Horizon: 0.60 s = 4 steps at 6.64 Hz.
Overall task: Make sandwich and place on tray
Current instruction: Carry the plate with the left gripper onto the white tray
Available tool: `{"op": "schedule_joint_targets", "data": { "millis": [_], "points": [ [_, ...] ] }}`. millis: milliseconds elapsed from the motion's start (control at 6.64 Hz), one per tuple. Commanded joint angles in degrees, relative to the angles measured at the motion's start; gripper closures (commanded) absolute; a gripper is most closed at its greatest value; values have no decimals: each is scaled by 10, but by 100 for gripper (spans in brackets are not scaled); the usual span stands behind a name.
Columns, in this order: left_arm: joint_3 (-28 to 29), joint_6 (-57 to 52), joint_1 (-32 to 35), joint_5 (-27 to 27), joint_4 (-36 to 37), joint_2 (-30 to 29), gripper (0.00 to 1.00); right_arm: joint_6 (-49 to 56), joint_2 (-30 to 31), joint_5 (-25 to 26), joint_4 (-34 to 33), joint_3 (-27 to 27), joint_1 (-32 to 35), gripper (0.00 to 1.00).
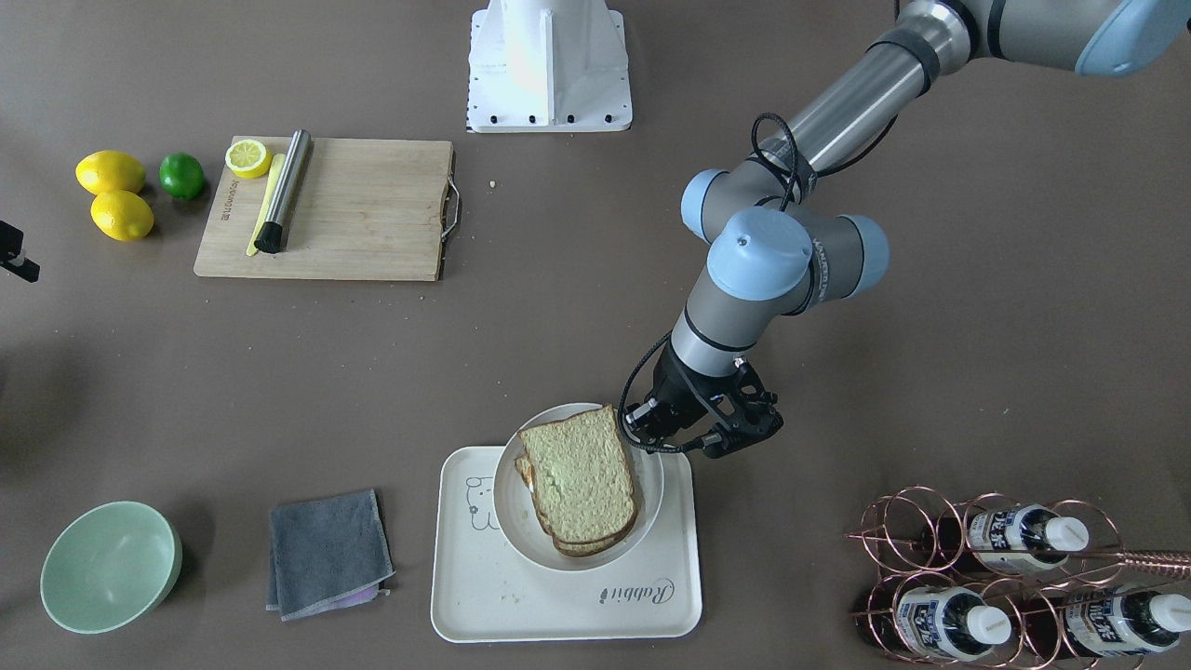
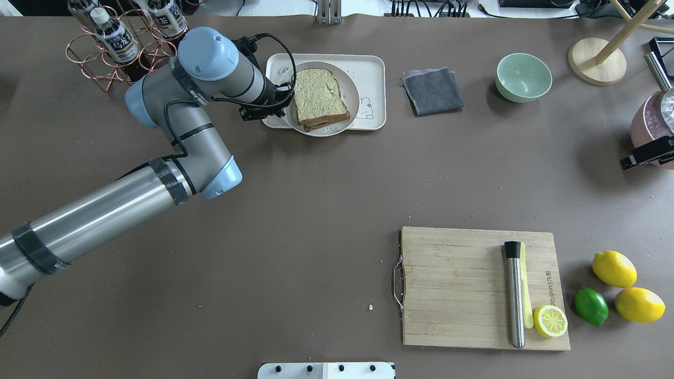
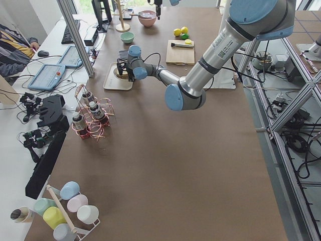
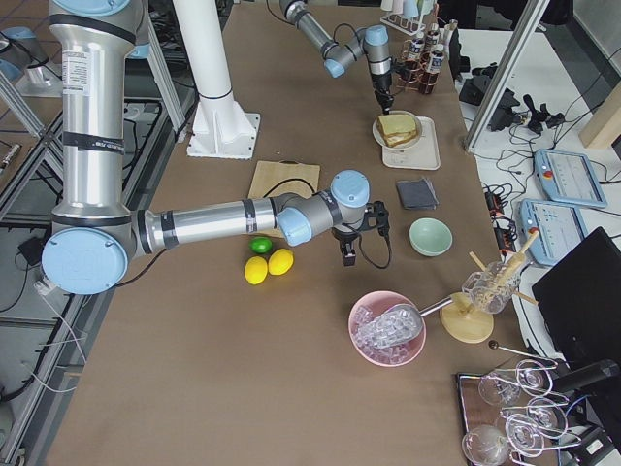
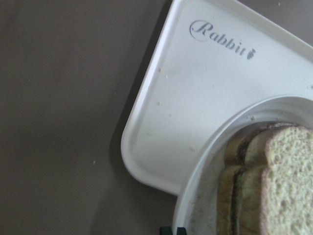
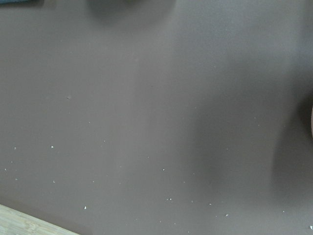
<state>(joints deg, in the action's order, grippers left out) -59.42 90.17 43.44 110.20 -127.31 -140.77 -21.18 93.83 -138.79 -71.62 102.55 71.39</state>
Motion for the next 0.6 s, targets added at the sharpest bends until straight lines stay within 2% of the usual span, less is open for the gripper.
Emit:
{"op": "schedule_joint_targets", "data": {
  "millis": [0,151,301,452],
  "points": [
    [135,20,8,0,-73,-57,100,-4,-5,2,-3,7,0,1],
    [136,20,7,-1,-77,-60,100,-4,-8,0,-4,7,0,1],
    [135,19,7,0,-80,-59,24,-5,-11,3,-4,7,-1,1],
    [128,19,8,4,-80,-60,5,-6,-9,4,-4,7,0,1]
  ]
}}
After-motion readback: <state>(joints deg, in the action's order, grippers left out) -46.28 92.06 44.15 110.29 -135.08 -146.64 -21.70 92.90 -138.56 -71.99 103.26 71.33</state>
